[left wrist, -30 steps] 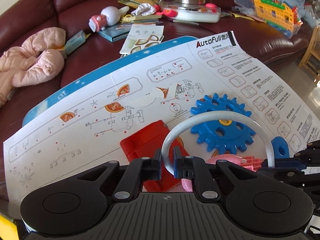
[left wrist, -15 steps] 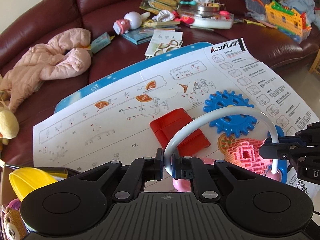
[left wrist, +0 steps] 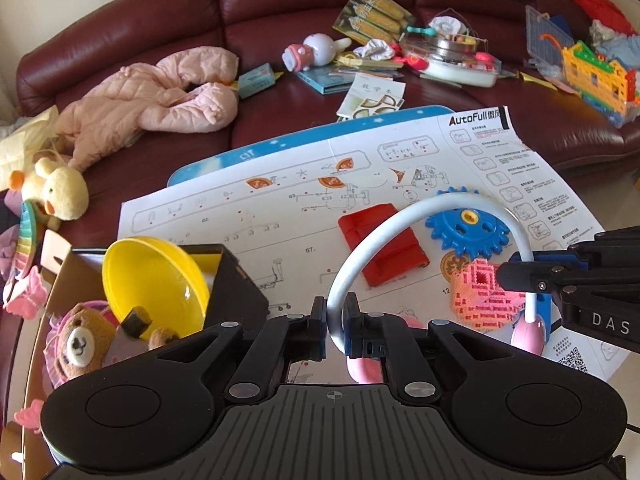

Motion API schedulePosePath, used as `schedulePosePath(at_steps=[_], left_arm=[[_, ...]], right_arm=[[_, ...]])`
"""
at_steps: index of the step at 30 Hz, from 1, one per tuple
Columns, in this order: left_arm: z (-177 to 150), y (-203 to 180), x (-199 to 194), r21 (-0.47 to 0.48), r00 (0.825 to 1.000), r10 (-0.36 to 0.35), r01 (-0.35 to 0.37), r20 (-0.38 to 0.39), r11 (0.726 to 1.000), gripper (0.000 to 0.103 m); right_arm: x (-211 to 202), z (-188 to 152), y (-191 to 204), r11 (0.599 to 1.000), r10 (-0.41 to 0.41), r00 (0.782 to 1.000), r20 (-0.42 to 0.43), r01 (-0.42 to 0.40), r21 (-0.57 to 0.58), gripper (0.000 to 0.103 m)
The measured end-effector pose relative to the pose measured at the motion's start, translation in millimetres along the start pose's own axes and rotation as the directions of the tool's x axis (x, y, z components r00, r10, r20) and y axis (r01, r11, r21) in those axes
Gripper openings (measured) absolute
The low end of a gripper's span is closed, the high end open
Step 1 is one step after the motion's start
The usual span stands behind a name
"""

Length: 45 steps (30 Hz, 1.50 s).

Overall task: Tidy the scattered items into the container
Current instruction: 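Carry the pink toy over the cardboard box and open both tools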

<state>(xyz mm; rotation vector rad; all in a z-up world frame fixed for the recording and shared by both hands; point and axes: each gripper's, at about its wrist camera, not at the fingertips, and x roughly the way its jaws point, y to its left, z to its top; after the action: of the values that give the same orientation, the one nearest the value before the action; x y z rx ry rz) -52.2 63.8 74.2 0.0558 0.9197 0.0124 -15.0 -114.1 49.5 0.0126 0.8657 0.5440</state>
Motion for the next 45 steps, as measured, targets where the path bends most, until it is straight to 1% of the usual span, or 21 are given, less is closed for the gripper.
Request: schedulePosePath(at_steps=[5, 8, 11, 15, 18, 21, 24, 29, 31, 32, 33, 34, 35, 36, 37, 38, 39, 41, 43, 45], left_arm=[[-20, 30, -48, -0.067, 0.999, 0.046, -0.044, 0.028, 0.997, 0.003], [-32, 60, -75, -0.132, 0.995, 0.098, -0.093, 0.031, 0.987, 0.003], [-44, 92, -98, -0.2, 0.987, 0.159, -0.151, 0.024, 0.968, 0.002], [-59, 138, -123, -0.287, 0.968, 0.251, -0.238, 0.009, 0.928, 0.003], [-68, 169, -132, -0.34, 0.954, 0.3, -0.287, -0.014, 0.896, 0.003], [-77, 193, -135, -0.369, 0.944, 0.327, -0.32, -0.046, 0.873, 0.004], [-83, 208, -139, -0.378, 0.935, 0.348, -0.347, -0.067, 0.859, 0.004], [-88, 229, -138, -0.378, 0.916, 0.388, -0.397, -0.103, 0.836, 0.004], [-90, 236, -135, -0.381, 0.911, 0.396, -0.409, -0.115, 0.829, 0.004], [-90, 240, -132, -0.378, 0.907, 0.403, -0.419, -0.124, 0.825, 0.008], [-89, 242, -128, -0.376, 0.904, 0.406, -0.425, -0.133, 0.823, 0.029], [-89, 244, -127, -0.382, 0.905, 0.403, -0.422, -0.132, 0.822, 0.031], [-88, 243, -126, -0.384, 0.906, 0.403, -0.419, -0.125, 0.823, 0.045], [-86, 240, -126, -0.376, 0.906, 0.408, -0.419, -0.114, 0.826, 0.065], [-85, 236, -126, -0.366, 0.902, 0.42, -0.426, -0.1, 0.828, 0.073], [-83, 231, -126, -0.351, 0.896, 0.436, -0.436, -0.086, 0.828, 0.084], [-80, 226, -125, -0.335, 0.892, 0.447, -0.444, -0.073, 0.831, 0.088], [-74, 217, -121, -0.309, 0.891, 0.45, -0.444, -0.056, 0.841, 0.089], [-69, 210, -118, -0.304, 0.902, 0.43, -0.422, -0.044, 0.854, 0.089], [-65, 203, -113, -0.3, 0.911, 0.412, -0.402, -0.035, 0.865, 0.09]], right_arm=[[-12, 19, 38, 0.992, 0.078, 0.997, 0.023, -0.076, -0.104, 0.012], [-13, 30, 68, 0.974, 0.154, 0.988, 0.009, -0.15, -0.167, 0.012], [-8, 38, 103, 0.947, 0.235, 0.972, -0.021, -0.234, -0.221, 0.012], [-1, 47, 154, 0.898, 0.323, 0.945, -0.053, -0.323, -0.3, 0.012], [8, 54, 190, 0.86, 0.374, 0.924, -0.084, -0.379, -0.341, 0.012], [21, 55, 215, 0.84, 0.395, 0.91, -0.122, -0.412, -0.352, 0.012], [35, 52, 231, 0.832, 0.407, 0.898, -0.17, -0.441, -0.338, 0.012], [52, 49, 248, 0.825, 0.412, 0.885, -0.216, -0.463, -0.324, 0.011], [56, 49, 251, 0.824, 0.417, 0.881, -0.225, -0.471, -0.315, 0.011], [58, 49, 253, 0.822, 0.417, 0.881, -0.223, -0.47, -0.322, 0.011], [59, 49, 256, 0.816, 0.413, 0.887, -0.208, -0.461, -0.349, 0.011], [60, 49, 258, 0.816, 0.393, 0.9, -0.187, -0.436, -0.38, 0.014], [60, 49, 259, 0.825, 0.368, 0.915, -0.163, -0.403, -0.397, 0.032], [61, 51, 256, 0.837, 0.347, 0.927, -0.142, -0.375, -0.398, 0.048], [61, 53, 252, 0.846, 0.346, 0.93, -0.124, -0.366, -0.388, 0.073], [58, 54, 247, 0.851, 0.351, 0.931, -0.101, -0.362, -0.38, 0.079], [55, 56, 241, 0.855, 0.35, 0.933, -0.079, -0.353, -0.38, 0.079], [50, 60, 231, 0.862, 0.337, 0.939, -0.06, -0.334, -0.38, 0.079], [44, 64, 216, 0.877, 0.328, 0.944, -0.037, -0.319, -0.359, 0.083], [39, 67, 199, 0.894, 0.307, 0.951, -0.023, -0.297, -0.337, 0.084]])
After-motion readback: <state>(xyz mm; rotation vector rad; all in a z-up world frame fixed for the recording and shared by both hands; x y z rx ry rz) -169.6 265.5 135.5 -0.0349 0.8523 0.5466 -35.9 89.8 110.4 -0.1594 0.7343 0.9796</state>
